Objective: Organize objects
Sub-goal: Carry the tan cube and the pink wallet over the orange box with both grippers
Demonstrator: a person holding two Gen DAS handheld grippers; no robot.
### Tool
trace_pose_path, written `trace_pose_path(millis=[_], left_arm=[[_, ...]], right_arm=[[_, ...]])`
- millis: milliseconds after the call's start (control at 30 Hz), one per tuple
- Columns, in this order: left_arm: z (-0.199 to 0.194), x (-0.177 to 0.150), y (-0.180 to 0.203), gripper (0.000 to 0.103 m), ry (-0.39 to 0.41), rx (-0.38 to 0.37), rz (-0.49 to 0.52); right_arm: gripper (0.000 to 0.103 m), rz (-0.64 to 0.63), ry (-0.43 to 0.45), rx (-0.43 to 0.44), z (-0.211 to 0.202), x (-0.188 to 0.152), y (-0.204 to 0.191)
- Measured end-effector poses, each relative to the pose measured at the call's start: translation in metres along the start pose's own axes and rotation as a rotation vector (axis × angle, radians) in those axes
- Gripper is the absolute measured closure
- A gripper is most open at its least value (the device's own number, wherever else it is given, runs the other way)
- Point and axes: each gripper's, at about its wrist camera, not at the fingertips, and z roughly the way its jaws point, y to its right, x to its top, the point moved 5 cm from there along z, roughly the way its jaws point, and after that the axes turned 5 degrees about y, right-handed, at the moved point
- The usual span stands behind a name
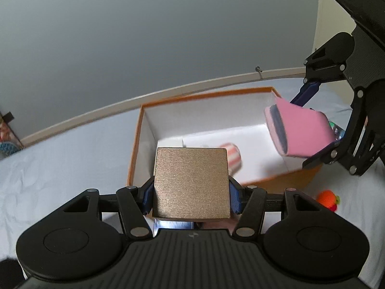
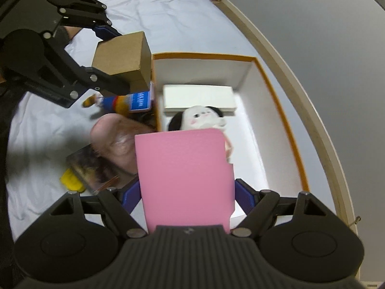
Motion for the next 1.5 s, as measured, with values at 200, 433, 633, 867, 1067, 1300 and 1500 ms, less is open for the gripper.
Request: trace_pose_path(millis=[200, 433, 633, 867, 1067, 1300, 1500], left_arm=[[0.033, 0.023, -0.005, 0.036, -0.031, -0.016, 0.004], [0.07, 0.038, -0.015, 0.036, -0.084, -0.011, 0.01], [0.103, 0.035, -0.017, 0.036, -0.154, -0.007, 0.028], [0.131, 0.027, -0.018, 0.036, -0.206, 0.008, 0.013], [0.147, 0.022, -0.02, 0.036, -0.241, 0.021, 0.005], [0.151, 0.016, -0.028, 0.036, -0.282, 0.027, 0.004], [0.161, 0.011, -0.032, 0.036, -0.307, 0.038, -0.009]], right_arm=[[0.022, 0.007, -0.012, 0.014, 0.019, 0.006, 0.02], [0.022, -0.016, -0.041, 0.012, 0.043, 0.007, 0.038], [0.022, -0.096, -0.097, 0.046, 0.07, 0.003, 0.039], [0.022, -0.199, -0.166, 0.038, 0.101, -0.007, 0.038], [0.022, -0.239, -0.209, 0.057, 0.119, -0.014, 0.038], [0.022, -0.282, -0.262, 0.115, 0.139, -0.02, 0.035], [0.022, -0.287, -0.31, 0.172, 0.155, -0.024, 0.034]])
